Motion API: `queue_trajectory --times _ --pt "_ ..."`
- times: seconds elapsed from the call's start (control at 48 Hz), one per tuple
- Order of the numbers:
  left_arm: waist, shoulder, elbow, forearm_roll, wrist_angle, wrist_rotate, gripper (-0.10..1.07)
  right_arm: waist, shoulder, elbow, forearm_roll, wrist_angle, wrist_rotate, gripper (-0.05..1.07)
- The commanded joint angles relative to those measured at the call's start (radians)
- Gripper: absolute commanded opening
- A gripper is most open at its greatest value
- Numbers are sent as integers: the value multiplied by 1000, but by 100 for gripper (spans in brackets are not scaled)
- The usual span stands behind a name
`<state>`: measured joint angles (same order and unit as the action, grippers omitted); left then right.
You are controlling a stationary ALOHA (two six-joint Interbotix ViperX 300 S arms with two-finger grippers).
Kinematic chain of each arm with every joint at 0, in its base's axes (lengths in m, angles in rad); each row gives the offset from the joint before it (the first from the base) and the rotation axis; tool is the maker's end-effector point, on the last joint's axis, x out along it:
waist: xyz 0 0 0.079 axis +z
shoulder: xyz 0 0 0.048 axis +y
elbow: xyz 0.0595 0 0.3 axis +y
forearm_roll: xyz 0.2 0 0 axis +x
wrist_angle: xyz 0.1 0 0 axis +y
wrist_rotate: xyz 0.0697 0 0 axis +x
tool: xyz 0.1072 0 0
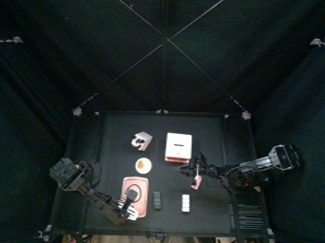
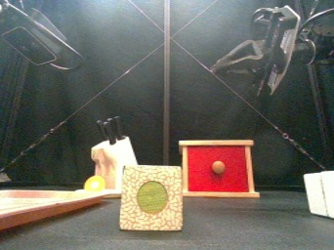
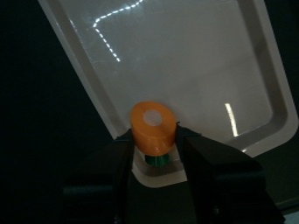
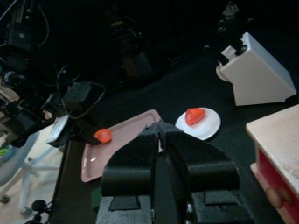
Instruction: Put carrot top on small plate
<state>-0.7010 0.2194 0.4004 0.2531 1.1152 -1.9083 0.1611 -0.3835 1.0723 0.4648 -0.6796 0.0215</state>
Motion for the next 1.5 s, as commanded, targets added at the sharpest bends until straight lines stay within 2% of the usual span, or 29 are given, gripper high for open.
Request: queue_trajectory --times 0.0,0.271,0.542,0.75,0.875,1.0,1.25,1.479 --pt "3 -26 -26 6 3 0 53 2 -9 -9 -2 -8 0 51" --pt "15 -52 -29 21 3 21 53 2 -9 -11 0 -8 0 51" --pt "61 -87 -49 26 5 115 53 2 -9 -11 -2 -8 -2 51" --pt "138 -110 -91 38 18 264 53 0 -9 -11 -2 -8 -2 51" --pt "210 -132 -112 86 66 388 53 -2 -9 -11 -2 -8 -2 51" --pt "265 -143 -118 123 74 468 53 -2 -9 -9 -2 -8 -2 51" --pt "385 -146 -103 213 75 525 53 -2 -9 -8 -2 -8 -2 51" --pt "489 -126 -64 249 71 543 53 -3 -9 -6 -2 -8 -2 51"
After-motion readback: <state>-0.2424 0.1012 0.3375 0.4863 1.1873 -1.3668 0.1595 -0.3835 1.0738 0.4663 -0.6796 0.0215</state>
